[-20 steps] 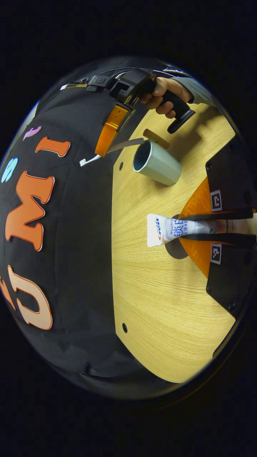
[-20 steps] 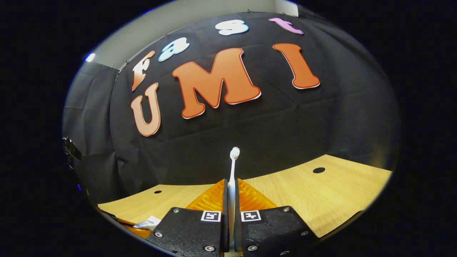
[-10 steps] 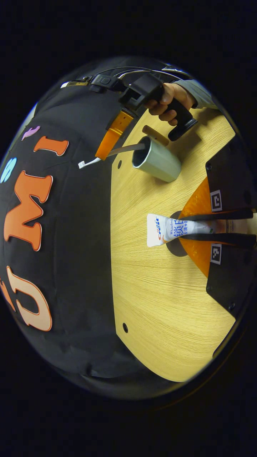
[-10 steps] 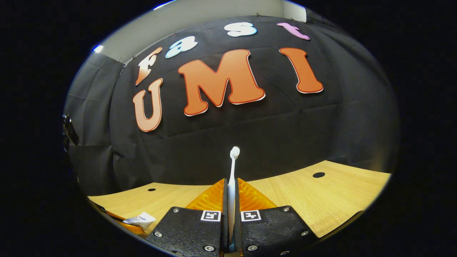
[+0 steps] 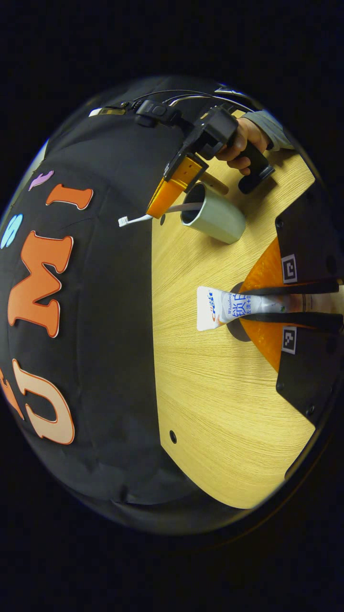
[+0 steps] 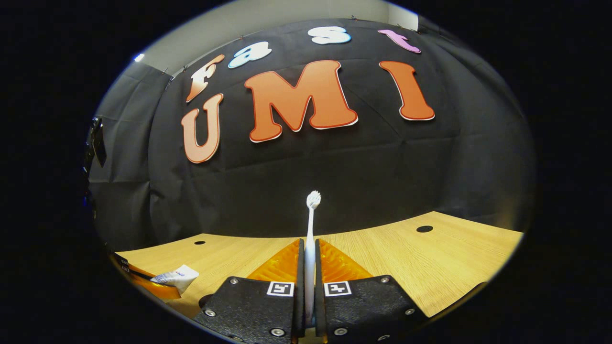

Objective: Put the toothbrush and toothpaste on the desktop into the cup, then pick up the cup and place it on the coaster on the desktop.

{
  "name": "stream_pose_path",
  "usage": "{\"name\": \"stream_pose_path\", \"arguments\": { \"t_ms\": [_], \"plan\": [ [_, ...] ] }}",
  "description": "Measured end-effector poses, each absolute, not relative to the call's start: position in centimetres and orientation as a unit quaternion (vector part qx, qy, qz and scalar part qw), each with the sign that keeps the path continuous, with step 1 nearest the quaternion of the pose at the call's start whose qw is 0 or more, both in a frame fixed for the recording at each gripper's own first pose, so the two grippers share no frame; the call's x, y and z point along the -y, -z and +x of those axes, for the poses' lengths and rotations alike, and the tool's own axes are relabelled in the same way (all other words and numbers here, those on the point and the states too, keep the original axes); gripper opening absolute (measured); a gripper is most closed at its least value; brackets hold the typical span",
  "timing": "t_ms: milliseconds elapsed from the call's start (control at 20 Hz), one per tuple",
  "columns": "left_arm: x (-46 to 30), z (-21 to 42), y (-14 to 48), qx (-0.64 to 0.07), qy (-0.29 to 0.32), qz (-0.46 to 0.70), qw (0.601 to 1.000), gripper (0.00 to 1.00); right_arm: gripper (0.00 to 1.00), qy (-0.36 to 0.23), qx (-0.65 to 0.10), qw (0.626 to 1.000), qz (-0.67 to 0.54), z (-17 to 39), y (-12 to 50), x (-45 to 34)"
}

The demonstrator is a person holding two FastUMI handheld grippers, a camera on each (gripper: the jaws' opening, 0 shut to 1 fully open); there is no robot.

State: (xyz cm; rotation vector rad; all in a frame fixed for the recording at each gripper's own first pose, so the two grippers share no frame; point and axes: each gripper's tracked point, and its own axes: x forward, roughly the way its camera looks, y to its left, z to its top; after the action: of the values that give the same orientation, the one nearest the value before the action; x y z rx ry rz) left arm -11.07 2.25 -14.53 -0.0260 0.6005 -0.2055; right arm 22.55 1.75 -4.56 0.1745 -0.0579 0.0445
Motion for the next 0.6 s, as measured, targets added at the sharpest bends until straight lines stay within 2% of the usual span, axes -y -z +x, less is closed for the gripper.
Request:
{"name": "stream_pose_path", "arguments": {
  "t_ms": [400, 600],
  "plan": [
    [-1.4, -8.3, 13.7, -0.258, 0.105, -0.012, 0.960, 0.19, 0.12, -0.034, 0.012, 0.994, 0.101, 21.1, 4.2, -1.1],
    [-1.0, -7.0, 12.0, -0.230, 0.109, -0.022, 0.967, 0.18, 0.19, -0.057, -0.011, 0.991, 0.120, 20.0, 4.6, -1.1]
  ]
}}
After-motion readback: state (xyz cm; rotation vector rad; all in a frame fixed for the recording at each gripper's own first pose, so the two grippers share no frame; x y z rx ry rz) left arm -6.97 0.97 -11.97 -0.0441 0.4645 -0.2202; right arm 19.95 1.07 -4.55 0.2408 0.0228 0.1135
